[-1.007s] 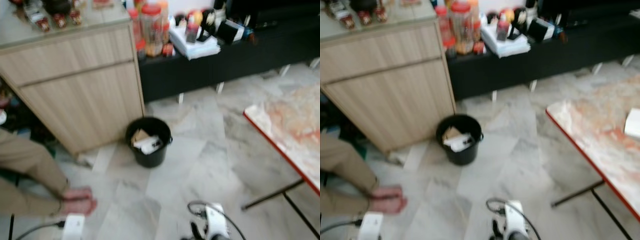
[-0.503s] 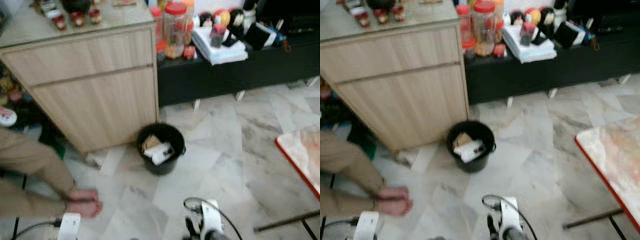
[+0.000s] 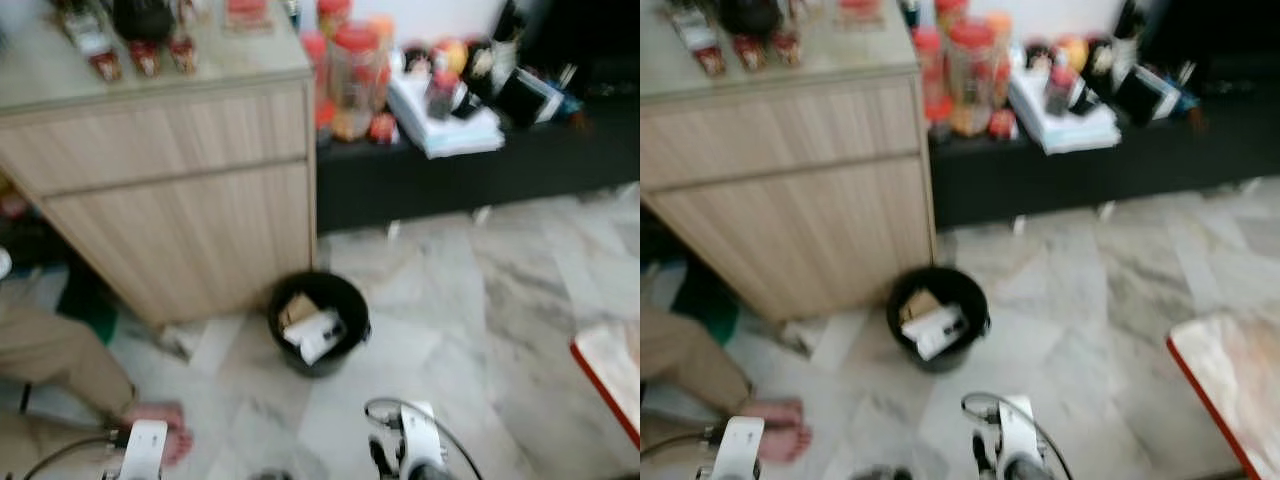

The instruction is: Picking trash to rubbish bin

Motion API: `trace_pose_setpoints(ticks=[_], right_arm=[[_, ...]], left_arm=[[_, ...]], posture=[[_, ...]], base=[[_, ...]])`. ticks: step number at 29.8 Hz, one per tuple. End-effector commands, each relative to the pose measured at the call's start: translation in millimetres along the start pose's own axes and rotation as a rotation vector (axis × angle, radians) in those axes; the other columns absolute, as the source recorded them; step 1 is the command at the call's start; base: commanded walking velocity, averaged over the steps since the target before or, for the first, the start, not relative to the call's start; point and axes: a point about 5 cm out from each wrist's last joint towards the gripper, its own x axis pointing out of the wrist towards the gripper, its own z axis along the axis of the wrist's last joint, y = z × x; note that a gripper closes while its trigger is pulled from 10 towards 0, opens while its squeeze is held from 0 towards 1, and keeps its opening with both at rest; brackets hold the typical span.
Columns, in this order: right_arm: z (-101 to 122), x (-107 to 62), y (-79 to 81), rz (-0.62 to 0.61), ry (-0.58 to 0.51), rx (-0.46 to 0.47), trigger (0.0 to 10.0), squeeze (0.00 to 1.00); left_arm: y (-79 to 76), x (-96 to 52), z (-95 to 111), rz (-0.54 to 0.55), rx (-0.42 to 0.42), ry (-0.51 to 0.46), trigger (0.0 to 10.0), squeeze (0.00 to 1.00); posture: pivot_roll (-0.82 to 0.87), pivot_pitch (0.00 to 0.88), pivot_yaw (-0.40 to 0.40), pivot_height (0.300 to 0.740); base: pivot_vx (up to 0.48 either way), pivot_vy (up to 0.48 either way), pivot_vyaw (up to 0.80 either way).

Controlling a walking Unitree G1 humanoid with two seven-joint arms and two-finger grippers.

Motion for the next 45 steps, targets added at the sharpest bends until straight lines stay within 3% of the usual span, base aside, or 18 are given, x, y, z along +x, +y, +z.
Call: trace_pose_setpoints(ticks=[1,34,42,45], right_arm=[[-9,-2.5,-5.7,-0.023,0.025,0.023,10.0,0.0],[-8,-2.2,-3.8,-0.019,0.018,0.027,10.0,0.0],[8,1.1,-1.2,0.0,-0.034,0.002,10.0,0.0],[22,3.5,0.7,0.009,-0.077,-0.029,10.0,0.0]], left_arm=[[-2.7,-1.6,-8,-0.006,-0.005,0.034,10.0,0.0],[-3.1,-0.6,-4,-0.019,0.018,0.023,10.0,0.0],[-24.1,3.2,46,-0.143,0.062,-0.148,10.0,0.0],[-37.6,1.9,79,-0.196,0.107,-0.259,10.0,0.0]], posture=[[0.13,0.174,0.02,0.728],[0.13,0.171,0.025,0.728],[0.13,0.171,0.021,0.728],[0.13,0.169,0.02,0.728]], base=[[0.371,0.0,0.0],[0.369,0.0,-0.08],[0.15,0.0,0.0],[0.0,0.0,0.0]])
